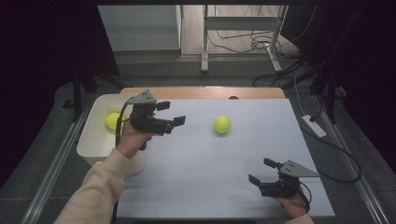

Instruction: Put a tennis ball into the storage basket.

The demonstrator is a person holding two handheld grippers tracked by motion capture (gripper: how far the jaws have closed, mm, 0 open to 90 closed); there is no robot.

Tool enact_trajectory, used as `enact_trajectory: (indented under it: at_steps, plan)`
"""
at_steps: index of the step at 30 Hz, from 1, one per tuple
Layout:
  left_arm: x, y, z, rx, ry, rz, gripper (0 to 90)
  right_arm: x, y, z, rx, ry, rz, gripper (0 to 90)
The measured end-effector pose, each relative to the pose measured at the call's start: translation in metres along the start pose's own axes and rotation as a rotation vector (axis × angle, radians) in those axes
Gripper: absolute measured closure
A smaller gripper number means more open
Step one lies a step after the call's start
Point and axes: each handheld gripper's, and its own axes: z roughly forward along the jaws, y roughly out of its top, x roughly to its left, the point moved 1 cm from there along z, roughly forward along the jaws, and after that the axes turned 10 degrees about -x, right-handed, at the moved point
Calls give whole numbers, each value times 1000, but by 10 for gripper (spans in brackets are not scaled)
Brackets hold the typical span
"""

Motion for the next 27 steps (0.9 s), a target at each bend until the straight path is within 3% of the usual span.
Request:
enact_trajectory:
  at_steps: [18,27]
  plan:
    - [-8,-3,16,19,-29,13,140,0,-1,-2,-3,-8,0,84]
    - [-15,-6,31,52,-43,26,140,0,0,-3,-3,-8,1,85]
